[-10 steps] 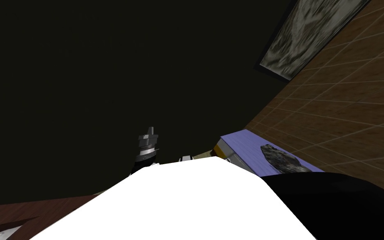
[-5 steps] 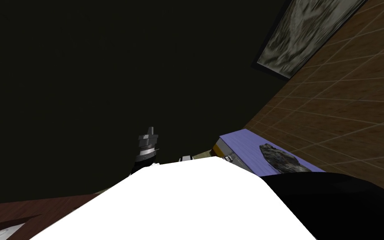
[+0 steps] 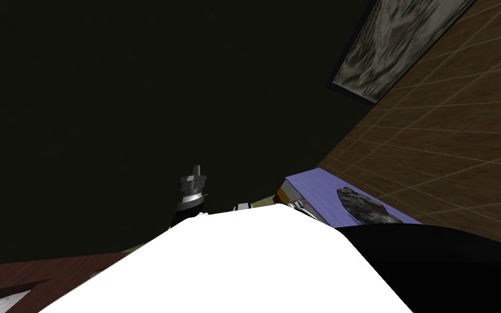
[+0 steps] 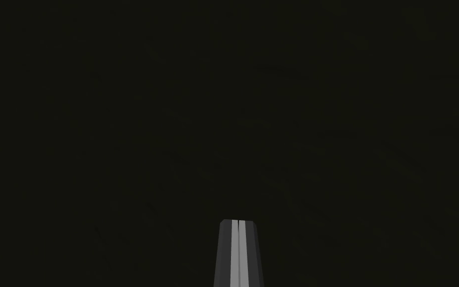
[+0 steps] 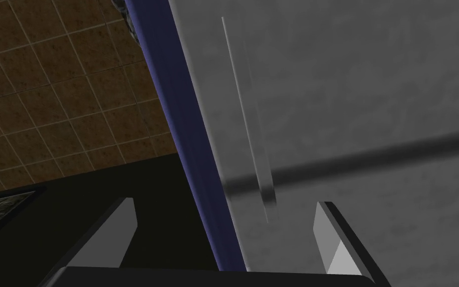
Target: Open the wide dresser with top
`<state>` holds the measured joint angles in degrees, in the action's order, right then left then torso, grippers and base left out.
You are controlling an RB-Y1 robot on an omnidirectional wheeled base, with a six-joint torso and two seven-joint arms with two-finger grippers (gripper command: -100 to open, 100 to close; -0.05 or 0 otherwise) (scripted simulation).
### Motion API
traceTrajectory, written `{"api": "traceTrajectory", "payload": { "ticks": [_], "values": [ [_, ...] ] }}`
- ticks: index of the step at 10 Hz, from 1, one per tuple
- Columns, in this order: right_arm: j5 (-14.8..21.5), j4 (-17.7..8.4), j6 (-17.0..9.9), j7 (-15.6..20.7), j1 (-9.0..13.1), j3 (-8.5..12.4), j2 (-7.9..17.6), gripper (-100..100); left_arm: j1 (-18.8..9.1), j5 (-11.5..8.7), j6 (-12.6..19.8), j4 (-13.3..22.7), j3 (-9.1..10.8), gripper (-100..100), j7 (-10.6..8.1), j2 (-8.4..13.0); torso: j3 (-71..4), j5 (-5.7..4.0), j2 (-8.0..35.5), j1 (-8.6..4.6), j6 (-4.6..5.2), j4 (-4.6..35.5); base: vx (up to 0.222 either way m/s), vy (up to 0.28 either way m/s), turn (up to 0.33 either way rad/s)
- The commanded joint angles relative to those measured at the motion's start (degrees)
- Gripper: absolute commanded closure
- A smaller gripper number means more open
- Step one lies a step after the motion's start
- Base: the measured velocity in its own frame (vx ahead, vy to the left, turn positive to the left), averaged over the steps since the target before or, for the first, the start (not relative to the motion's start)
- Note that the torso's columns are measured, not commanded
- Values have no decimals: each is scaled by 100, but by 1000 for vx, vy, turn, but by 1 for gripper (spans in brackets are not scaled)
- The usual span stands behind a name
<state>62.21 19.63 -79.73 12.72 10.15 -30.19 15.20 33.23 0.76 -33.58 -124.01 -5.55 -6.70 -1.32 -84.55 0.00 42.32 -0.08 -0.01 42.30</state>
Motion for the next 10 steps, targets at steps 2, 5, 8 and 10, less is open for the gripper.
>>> {"api": "traceTrajectory", "payload": {
  "ticks": [2, 5, 8, 10],
  "values": [
    [-26, 259, 13, 157, -81, 18, 115, -100, 0, 0, 0, 0, 0, 0, 0, 0, -1, -1, -4, 10, 0, -2, -4, -14, 0],
    [-31, 281, -7, 237, -19, 27, 92, 100, 0, 0, 0, 0, -1, 0, 0, -1, 3, 7, 4, 39, 0, 0, -33, 81, -8],
    [-40, 320, -38, 362, 72, 39, 60, 100, -1, 0, 0, 0, -2, 0, 0, -2, 0, 3, -1, 13, 1, 0, -62, 179, -12],
    [-41, 309, 0, 307, 22, 36, 101, -100, 0, 0, 0, 0, -1, 0, 0, -1, -8, -8, -15, -27, 2, -4, -2, 3, -1]
  ]
}}
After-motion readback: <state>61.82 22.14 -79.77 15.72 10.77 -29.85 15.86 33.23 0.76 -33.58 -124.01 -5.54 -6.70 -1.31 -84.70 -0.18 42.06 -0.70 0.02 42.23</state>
